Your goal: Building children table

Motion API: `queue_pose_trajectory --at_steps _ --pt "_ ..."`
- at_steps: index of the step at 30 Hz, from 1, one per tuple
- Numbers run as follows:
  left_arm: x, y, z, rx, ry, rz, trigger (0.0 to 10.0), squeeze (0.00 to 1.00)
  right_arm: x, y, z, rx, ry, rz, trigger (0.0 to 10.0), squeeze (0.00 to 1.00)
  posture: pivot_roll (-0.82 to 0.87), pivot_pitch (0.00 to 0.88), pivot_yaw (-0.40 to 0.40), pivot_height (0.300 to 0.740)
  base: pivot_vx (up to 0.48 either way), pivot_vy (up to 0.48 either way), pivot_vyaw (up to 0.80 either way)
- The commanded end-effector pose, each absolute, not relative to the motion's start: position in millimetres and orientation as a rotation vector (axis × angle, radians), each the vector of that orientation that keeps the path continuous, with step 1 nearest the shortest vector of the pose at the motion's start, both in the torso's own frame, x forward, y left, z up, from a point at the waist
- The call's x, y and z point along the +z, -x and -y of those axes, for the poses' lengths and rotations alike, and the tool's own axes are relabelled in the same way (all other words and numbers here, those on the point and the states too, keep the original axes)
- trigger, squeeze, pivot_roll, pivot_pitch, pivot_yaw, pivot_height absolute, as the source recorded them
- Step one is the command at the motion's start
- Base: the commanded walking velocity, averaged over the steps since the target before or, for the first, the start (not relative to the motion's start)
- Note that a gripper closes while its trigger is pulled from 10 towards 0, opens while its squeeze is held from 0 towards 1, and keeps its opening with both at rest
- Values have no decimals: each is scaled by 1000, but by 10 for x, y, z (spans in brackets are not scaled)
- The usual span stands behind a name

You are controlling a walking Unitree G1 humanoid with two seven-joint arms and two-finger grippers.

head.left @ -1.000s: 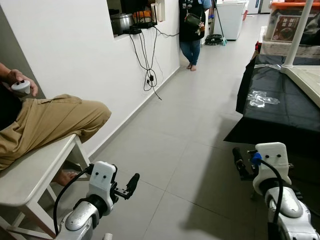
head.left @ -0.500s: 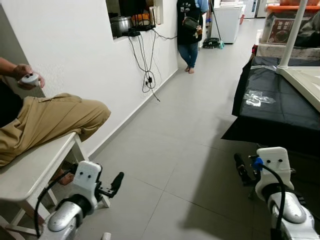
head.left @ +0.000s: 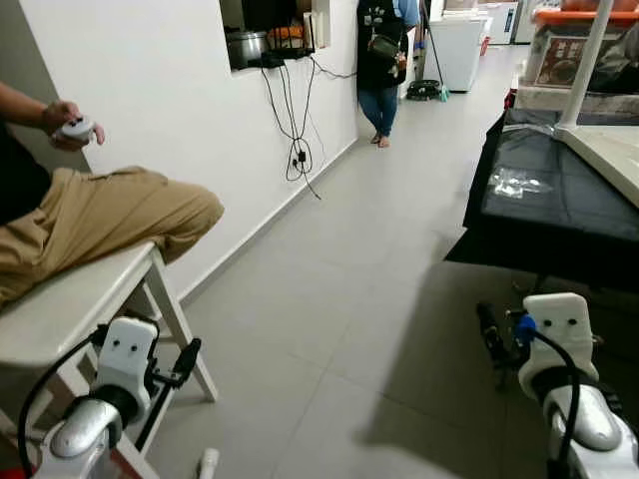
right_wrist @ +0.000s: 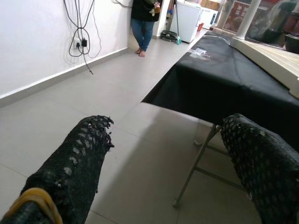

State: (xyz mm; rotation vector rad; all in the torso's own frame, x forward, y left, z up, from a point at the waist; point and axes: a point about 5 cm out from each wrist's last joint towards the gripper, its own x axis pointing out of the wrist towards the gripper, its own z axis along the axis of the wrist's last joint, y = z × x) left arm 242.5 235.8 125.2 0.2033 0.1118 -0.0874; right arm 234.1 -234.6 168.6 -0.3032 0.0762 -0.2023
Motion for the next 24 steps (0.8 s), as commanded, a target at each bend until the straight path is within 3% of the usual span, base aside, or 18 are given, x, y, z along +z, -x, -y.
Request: queue_pose_trajectory --at_steps 1,24 --pt "1239 -2416 -2462 -56 -238 -123 10000 0 1702 -2340 2314 -187 299 -62 10000 0 1 0 4 625 0 0 0" --pt "1204 -2404 -2629 -16 -299 -118 10000 0 1686 -2328 2330 -177 302 -87 10000 0 -8 10 -11 555 0 0 0"
